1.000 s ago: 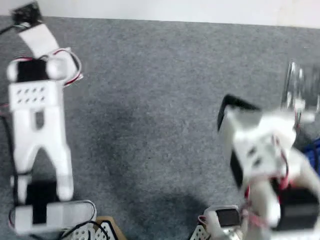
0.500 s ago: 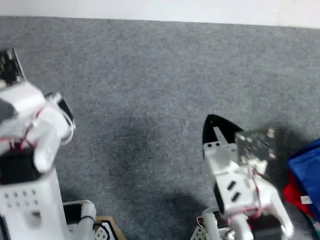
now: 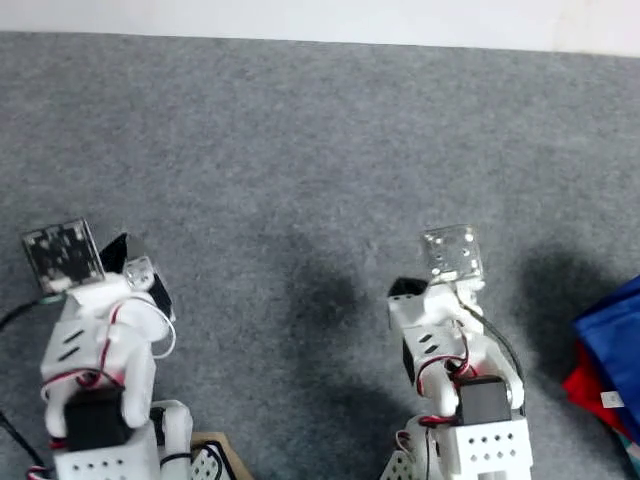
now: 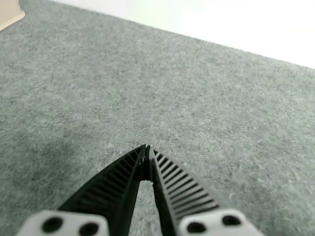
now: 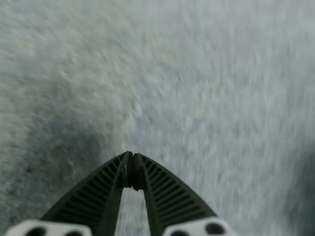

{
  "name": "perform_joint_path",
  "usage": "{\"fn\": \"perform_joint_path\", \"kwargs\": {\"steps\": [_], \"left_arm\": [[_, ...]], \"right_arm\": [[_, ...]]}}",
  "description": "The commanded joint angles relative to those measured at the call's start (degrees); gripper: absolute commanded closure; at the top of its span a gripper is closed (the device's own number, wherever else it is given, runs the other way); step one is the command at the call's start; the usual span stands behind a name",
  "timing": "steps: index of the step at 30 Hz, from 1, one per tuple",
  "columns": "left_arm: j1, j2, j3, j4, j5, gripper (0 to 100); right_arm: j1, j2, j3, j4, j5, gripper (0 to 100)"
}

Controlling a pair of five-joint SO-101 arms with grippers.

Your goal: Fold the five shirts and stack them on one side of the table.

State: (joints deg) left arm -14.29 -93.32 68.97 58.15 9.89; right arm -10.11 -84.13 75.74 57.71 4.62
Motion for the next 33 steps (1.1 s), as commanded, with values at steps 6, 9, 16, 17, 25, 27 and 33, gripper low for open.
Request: {"fn": "perform_joint_path", "kwargs": {"steps": [6,9,16,17,25,27,33], "left_arm": [[6.5,-11.0,16.0,-2.1,-0.4,99],[9.1,-10.9,19.2,-2.2,-0.4,99],[10.6,-10.9,24.8,-1.8,-0.4,99],[10.6,-10.9,25.2,-1.8,-0.4,99],[10.5,-10.9,22.5,7.8,-0.4,99],[10.5,-10.9,21.6,12.0,-0.3,99],[10.5,-10.9,22.1,19.6,-0.3,99]], "right_arm": [[17.1,0.4,5.8,1.3,-3.5,99.2],[20.4,0.4,8.7,1.3,-3.7,99.2],[21.1,0.3,15.3,5.1,-3.8,99.2],[21.1,0.3,15.3,6.2,-3.8,99.2],[16.7,0.3,15.3,11.6,-3.8,99.2],[16.7,0.3,15.3,11.5,-3.8,99.2],[13.6,0.3,16.0,10.0,-3.7,99.2]]}}
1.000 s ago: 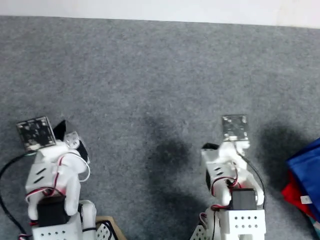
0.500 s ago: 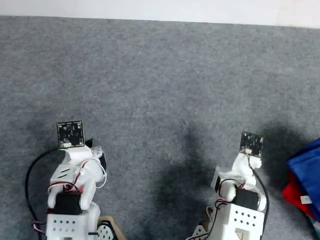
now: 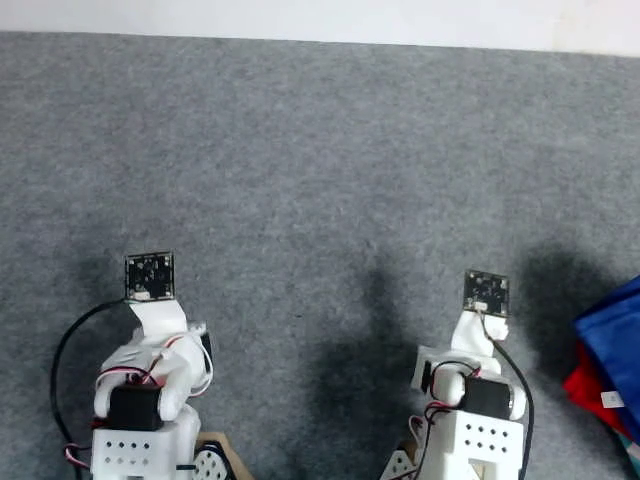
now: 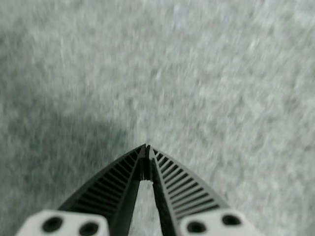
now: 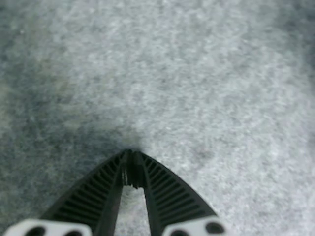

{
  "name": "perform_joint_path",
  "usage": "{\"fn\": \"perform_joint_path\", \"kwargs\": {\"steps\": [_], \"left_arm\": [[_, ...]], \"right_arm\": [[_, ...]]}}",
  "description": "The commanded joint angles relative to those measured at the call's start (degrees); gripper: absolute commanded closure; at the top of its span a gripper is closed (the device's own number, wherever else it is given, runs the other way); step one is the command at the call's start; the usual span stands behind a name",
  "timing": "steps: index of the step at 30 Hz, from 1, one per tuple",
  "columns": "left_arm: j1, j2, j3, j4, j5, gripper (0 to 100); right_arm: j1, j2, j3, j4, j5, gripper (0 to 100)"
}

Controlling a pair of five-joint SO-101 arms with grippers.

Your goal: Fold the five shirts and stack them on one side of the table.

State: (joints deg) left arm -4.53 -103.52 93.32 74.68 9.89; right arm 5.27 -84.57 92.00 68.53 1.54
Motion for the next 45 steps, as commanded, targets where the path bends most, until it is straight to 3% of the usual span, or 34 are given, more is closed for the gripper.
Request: {"fn": "perform_joint_path", "kwargs": {"steps": [1,7,15,22,29,34,45], "left_arm": [[0.7,-0.6,-2.2,3.4,-0.3,99],[-3.7,-0.6,2.2,2.5,-0.5,99],[-11.7,-0.4,3.7,1.5,-0.4,99],[-11.5,-0.4,3.7,1.5,-0.4,99],[-11.5,-0.4,3.7,1.6,-0.4,99],[-11.5,-0.4,3.7,1.6,-0.4,99],[-11.5,-0.4,3.7,1.6,-0.4,99]], "right_arm": [[-2.4,0.7,-0.1,-1.0,-0.6,99.2],[-2.9,0.7,8.0,-8.0,-0.4,99.2],[-2.9,0.7,7.7,-8.0,-0.4,99.2],[-2.2,-0.5,7.7,-8.0,-0.4,99.2],[-2.2,-21.8,11.8,-5.8,-0.4,99.2],[-2.2,-16.6,11.3,0.5,-0.4,99.2],[-2.2,-20.4,11.7,1.1,-0.4,99.2]]}}
